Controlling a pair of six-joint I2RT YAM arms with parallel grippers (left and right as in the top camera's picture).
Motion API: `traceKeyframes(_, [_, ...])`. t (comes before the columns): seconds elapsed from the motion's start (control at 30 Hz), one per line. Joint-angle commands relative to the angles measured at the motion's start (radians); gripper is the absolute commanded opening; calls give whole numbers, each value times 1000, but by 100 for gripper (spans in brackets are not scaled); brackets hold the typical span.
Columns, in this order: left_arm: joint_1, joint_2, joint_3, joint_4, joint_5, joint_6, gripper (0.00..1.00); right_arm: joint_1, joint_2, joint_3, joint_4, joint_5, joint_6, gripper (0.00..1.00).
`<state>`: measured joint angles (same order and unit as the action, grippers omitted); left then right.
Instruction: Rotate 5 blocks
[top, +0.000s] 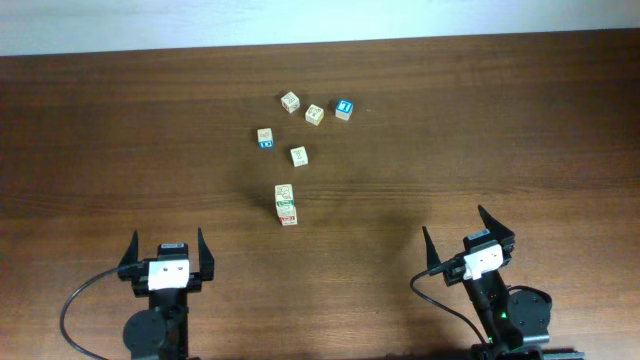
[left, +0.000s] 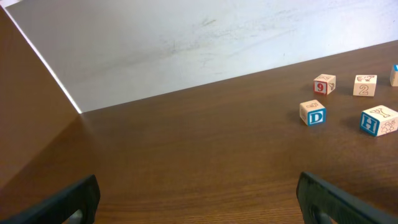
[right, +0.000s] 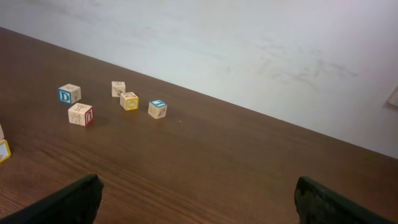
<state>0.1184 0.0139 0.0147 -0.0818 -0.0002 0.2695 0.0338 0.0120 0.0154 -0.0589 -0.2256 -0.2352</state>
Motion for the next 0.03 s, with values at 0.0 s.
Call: traceKeyframes(0.0, [4, -9, -6, -2, 4, -7, 99, 5, -9, -10, 0, 5, 11, 98])
